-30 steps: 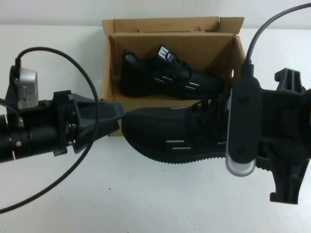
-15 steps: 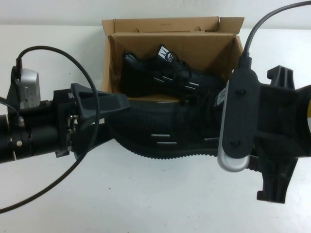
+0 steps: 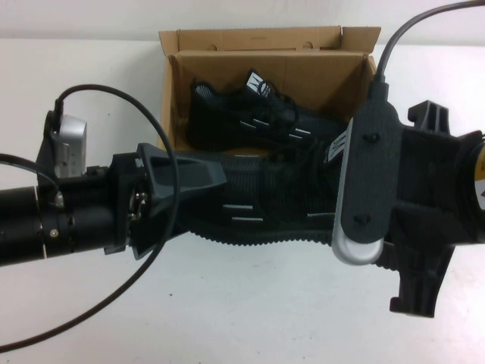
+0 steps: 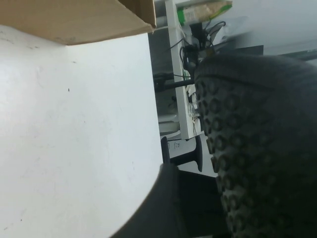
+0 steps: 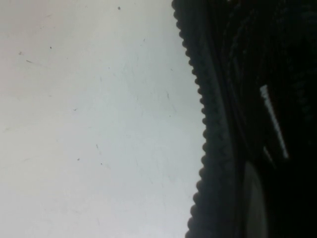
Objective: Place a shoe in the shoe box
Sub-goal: Hand over the shoe
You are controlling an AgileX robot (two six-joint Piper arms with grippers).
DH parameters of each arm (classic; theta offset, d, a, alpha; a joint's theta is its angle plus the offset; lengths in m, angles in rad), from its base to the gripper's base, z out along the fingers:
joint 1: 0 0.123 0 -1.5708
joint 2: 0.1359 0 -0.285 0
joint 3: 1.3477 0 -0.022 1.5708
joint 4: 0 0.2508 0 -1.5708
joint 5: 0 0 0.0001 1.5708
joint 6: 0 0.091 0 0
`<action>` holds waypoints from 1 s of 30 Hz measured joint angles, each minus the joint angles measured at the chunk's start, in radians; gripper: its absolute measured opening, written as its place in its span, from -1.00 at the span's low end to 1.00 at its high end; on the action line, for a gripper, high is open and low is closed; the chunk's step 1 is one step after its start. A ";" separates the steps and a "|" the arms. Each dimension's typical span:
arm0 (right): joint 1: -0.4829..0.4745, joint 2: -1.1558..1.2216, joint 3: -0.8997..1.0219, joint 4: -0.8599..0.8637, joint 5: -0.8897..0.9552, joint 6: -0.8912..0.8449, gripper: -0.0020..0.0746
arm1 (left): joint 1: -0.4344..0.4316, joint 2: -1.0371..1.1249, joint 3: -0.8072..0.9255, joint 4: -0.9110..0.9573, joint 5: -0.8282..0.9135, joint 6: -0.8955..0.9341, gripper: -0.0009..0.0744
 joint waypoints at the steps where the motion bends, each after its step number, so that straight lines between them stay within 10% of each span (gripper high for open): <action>1: 0.000 0.000 0.000 0.002 0.000 0.000 -0.95 | 0.000 0.000 0.000 -0.001 -0.002 -0.002 0.77; 8: 0.000 0.000 0.000 0.035 0.002 -0.011 -0.95 | 0.000 0.000 0.000 -0.003 -0.018 0.024 -0.60; 19: 0.000 0.000 0.000 0.052 0.000 -0.014 -0.88 | 0.000 0.001 0.000 0.004 -0.021 0.036 -0.61; 30: 0.000 -0.002 -0.012 0.118 0.020 -0.002 0.61 | 0.000 0.003 0.000 0.032 -0.021 0.047 -0.62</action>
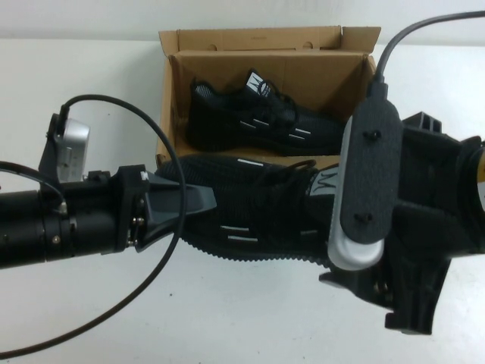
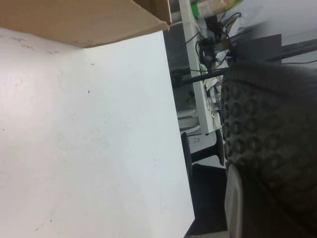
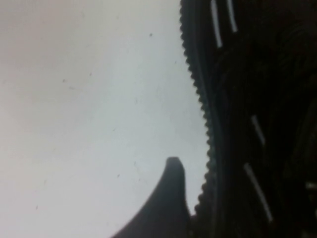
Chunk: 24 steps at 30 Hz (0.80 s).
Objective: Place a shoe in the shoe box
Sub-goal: Hand over the shoe
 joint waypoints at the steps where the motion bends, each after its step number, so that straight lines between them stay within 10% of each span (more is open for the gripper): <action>1: 0.000 0.000 -0.003 0.002 0.015 0.002 0.65 | 0.000 0.000 0.000 0.001 0.000 0.003 -0.62; 12: 0.000 -0.045 -0.203 -0.039 0.163 0.183 0.72 | 0.000 0.002 0.000 0.001 -0.036 0.010 -0.62; 24: -0.142 -0.049 -0.241 0.012 0.144 0.787 0.72 | 0.000 0.002 -0.014 0.001 -0.078 0.058 -0.62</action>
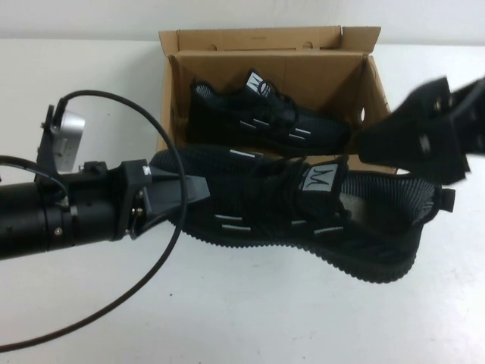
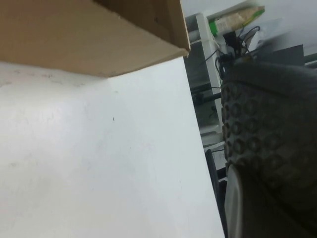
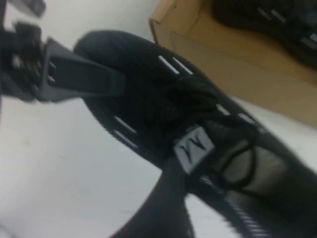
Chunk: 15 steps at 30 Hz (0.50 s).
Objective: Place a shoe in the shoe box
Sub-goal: Hand over the shoe
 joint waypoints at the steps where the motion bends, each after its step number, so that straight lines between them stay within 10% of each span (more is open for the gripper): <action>1: -0.031 0.007 0.000 0.051 -0.005 0.019 0.71 | 0.000 0.000 -0.005 0.000 -0.005 0.007 -0.62; 15: -0.328 0.062 0.000 0.585 -0.101 0.129 0.44 | 0.000 0.002 -0.123 0.000 -0.094 0.072 -0.62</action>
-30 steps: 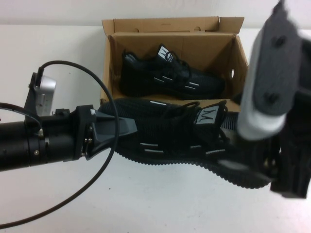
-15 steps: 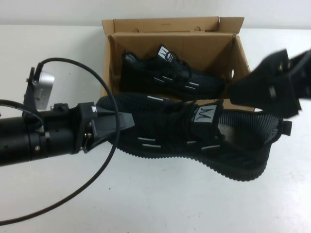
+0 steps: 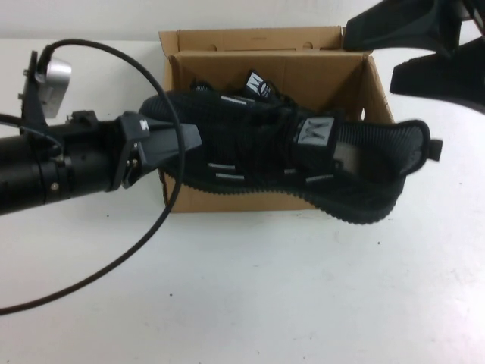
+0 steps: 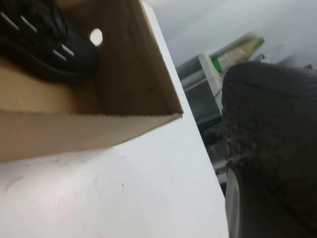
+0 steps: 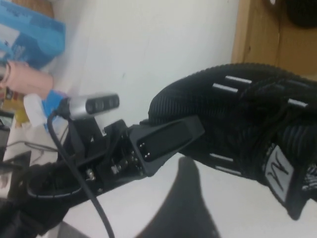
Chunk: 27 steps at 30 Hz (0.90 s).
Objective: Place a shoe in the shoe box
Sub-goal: Hand over the shoe
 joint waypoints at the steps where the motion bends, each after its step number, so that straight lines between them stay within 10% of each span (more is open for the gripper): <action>1: -0.002 0.000 0.000 -0.002 -0.013 0.002 0.43 | 0.000 0.000 -0.006 0.000 -0.008 -0.008 -0.62; 27: -0.002 0.169 0.000 0.093 0.015 -0.028 0.41 | 0.000 0.002 -0.060 0.000 -0.033 -0.078 -0.62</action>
